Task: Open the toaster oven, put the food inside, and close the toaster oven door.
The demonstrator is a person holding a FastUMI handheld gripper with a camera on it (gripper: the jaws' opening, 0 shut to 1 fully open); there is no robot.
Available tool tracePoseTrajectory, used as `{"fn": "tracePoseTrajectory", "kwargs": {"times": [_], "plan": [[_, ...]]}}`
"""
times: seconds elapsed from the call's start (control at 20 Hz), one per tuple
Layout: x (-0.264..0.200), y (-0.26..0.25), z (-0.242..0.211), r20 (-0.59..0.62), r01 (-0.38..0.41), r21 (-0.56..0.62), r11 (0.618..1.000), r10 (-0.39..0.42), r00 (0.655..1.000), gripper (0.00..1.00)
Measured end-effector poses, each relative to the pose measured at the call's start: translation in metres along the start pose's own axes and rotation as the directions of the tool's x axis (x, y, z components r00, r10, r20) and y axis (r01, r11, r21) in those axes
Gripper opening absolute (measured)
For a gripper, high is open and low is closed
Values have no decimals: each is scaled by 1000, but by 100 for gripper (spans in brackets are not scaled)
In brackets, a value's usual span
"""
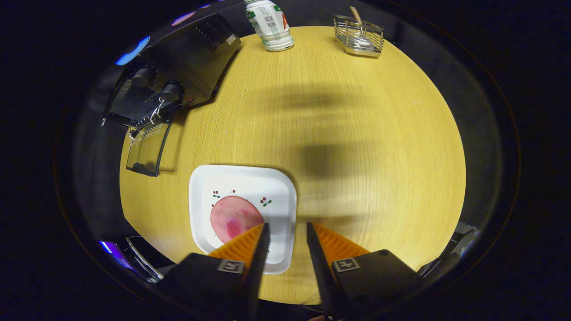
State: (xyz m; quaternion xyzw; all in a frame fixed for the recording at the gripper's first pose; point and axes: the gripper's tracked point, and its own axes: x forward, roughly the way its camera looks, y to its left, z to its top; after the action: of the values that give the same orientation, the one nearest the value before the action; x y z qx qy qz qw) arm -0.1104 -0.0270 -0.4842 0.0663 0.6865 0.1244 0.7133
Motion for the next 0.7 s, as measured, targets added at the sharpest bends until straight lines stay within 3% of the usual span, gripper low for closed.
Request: {"fn": "tracePoseTrajectory", "kwargs": {"times": [0.05, 0.15, 0.25, 0.5, 0.7], "plan": [[-5, 1, 4, 6, 1, -5, 1000, -1, 1000, 48], [3, -3, 3, 14, 23, -59, 998, -22, 1000, 50], [-6, -4, 5, 20, 25, -65, 998, -23, 1000, 13], [1, -4, 7, 22, -102, 12, 995, 102, 995, 5], [-4, -1, 4, 60, -227, 141, 964, 220, 974, 5]]}}
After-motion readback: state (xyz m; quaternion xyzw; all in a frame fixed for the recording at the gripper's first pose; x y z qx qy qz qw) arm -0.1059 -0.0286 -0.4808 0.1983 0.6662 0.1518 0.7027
